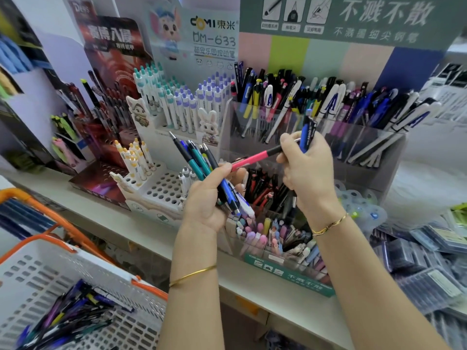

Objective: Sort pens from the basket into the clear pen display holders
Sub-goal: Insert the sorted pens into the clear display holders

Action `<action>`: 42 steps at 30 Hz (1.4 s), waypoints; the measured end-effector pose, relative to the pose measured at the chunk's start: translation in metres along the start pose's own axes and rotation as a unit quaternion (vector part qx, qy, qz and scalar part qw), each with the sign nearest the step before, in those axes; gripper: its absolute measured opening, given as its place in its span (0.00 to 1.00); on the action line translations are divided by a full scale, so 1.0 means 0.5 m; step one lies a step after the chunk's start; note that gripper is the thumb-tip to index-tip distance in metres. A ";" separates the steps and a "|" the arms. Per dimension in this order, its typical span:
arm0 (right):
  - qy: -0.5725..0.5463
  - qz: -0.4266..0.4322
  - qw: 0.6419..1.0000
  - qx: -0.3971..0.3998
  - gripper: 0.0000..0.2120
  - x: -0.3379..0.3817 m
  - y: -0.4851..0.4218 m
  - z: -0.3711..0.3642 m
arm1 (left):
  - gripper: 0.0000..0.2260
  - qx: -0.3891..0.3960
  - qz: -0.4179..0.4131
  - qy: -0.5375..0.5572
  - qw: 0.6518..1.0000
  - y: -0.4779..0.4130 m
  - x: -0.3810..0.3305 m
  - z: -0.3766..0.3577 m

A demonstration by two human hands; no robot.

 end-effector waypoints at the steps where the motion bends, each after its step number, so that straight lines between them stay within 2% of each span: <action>1: 0.007 -0.004 1.000 0.008 0.09 -0.005 0.006 -0.003 | 0.08 -0.006 -0.016 0.009 1.000 -0.001 0.001 -0.004; 3: 0.051 -0.002 0.998 0.025 0.09 -0.012 0.014 0.000 | 0.16 -0.003 -0.043 0.017 0.999 -0.005 -0.003 -0.006; 5: 0.187 0.036 0.981 0.032 0.13 -0.009 0.016 0.015 | 0.20 -0.009 -0.074 -0.011 0.997 -0.008 -0.011 0.000; 7: 0.339 0.092 0.936 0.020 0.19 0.009 0.016 0.032 | 0.13 -0.020 -0.102 -0.065 0.992 -0.008 -0.022 0.007; 9: 0.399 0.130 0.905 0.065 0.19 0.034 0.016 0.031 | 0.09 -0.002 -0.110 -0.126 0.986 -0.006 -0.025 0.004; 11: 0.385 0.122 0.894 0.195 0.17 0.043 0.020 0.012 | 0.07 0.039 -0.095 -0.159 0.982 -0.002 -0.020 -0.006; 13: 0.320 0.090 0.887 0.320 0.11 0.036 0.033 -0.009 | 0.05 0.062 -0.074 -0.166 0.981 0.001 -0.012 -0.013; 15: 0.262 0.057 0.891 0.366 0.08 0.020 0.042 -0.012 | 0.04 0.073 -0.053 -0.172 0.981 0.001 -0.006 -0.014; 17: 0.202 0.017 0.915 0.349 0.09 0.007 0.041 -0.001 | 0.02 0.084 -0.037 -0.181 0.979 -0.001 -0.001 -0.008; 20: 0.074 -0.064 0.957 0.271 0.09 0.005 0.027 0.010 | 0.12 0.121 -0.007 -0.175 0.977 0.000 0.007 -0.001; 22: 0.019 -0.077 0.968 0.237 0.08 0.011 0.015 0.002 | 0.12 0.157 0.014 -0.183 0.970 0.008 0.012 -0.009; 27: 0.046 -0.053 0.971 0.227 0.11 0.020 0.003 -0.023 | 0.06 0.190 0.035 -0.214 0.957 0.024 0.023 -0.029; 29: 0.014 -0.058 0.979 0.195 0.11 0.019 0.000 -0.024 | 0.08 0.164 0.051 -0.198 0.965 0.022 0.023 -0.026; 33: -0.065 -0.075 0.993 0.064 0.08 0.014 -0.006 -0.003 | 0.16 0.093 0.060 -0.146 0.983 0.013 0.015 -0.012; 37: -0.102 -0.065 0.993 0.003 0.06 0.012 0.004 0.010 | 0.07 0.035 0.030 -0.070 0.996 0.003 0.008 -0.005; 39: -0.117 -0.062 0.991 -0.020 0.07 0.009 0.009 0.012 | 0.07 0.005 0.025 -0.021 0.999 -0.001 0.006 -0.004; 42: -0.109 -0.052 0.993 -0.005 0.07 0.000 0.014 0.014 | 0.03 -0.030 -0.010 -0.022 0.999 -0.007 0.003 -0.005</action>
Point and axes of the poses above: each hand's wrist, its own y-axis away from the middle knuckle, its own z-axis out of the back of the hand, x = y × z, the point moved 2 cm from there along -y, towards the middle knuckle, and after that the axes turned 12 degrees about y, right-handed, at the moved point
